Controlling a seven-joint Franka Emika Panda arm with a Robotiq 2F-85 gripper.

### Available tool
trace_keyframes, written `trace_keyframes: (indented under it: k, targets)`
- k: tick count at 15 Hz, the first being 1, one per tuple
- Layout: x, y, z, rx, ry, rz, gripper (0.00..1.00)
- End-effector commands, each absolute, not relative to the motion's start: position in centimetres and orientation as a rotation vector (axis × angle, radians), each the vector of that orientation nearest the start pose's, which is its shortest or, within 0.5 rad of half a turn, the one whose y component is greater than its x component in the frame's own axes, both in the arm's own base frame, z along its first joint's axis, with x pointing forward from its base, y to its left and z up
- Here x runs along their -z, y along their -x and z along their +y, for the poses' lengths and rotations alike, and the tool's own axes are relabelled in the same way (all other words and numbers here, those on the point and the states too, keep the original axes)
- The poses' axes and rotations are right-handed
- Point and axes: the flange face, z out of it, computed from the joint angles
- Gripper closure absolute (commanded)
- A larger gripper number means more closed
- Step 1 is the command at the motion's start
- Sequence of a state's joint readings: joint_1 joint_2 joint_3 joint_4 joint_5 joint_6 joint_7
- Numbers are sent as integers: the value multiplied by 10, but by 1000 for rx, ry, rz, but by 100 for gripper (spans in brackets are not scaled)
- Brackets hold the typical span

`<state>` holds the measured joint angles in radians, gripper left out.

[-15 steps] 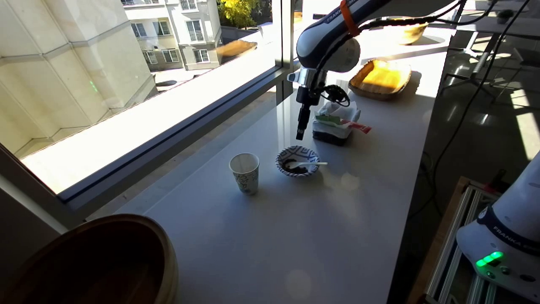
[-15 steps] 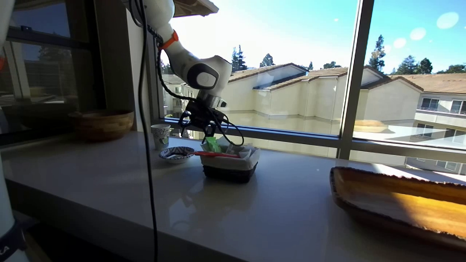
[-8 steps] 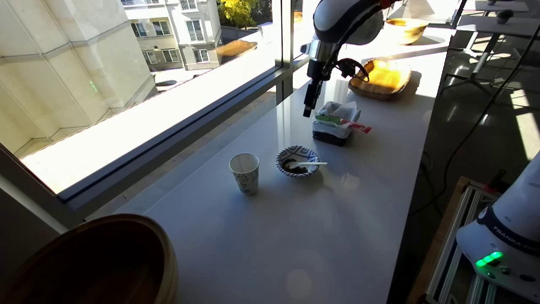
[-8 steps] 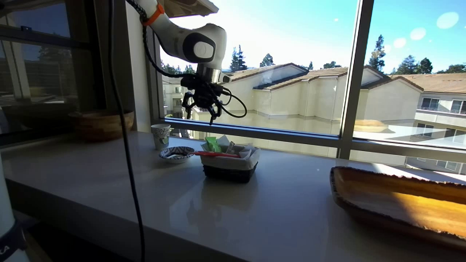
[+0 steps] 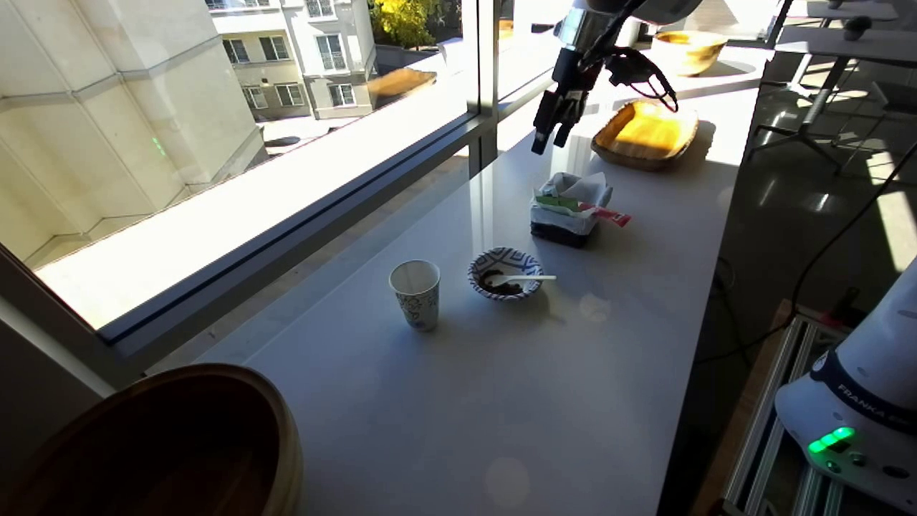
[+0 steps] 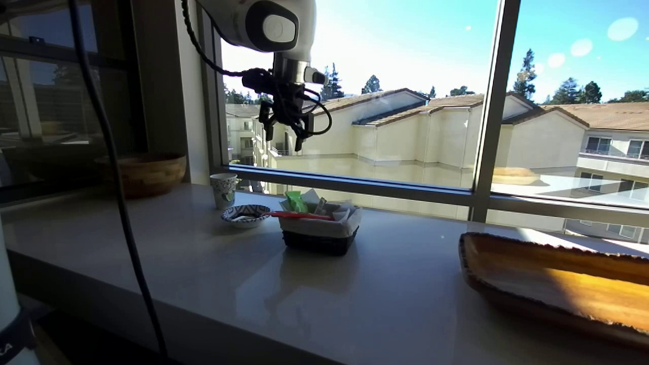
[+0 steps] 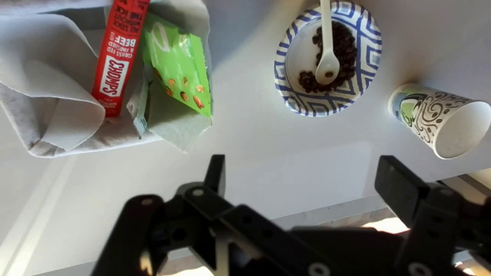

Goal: Take the bowl out of the basket and place it next to the cup

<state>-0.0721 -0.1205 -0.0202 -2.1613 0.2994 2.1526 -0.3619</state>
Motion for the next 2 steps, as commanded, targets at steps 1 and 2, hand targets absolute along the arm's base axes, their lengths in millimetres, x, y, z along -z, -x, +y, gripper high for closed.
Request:
trace_keyframes:
  k: [1, 2]
  targets:
    - [-462, -522, -36, 242, 2897, -166, 0]
    - [-461, -521, -36, 238, 2897, -162, 0]
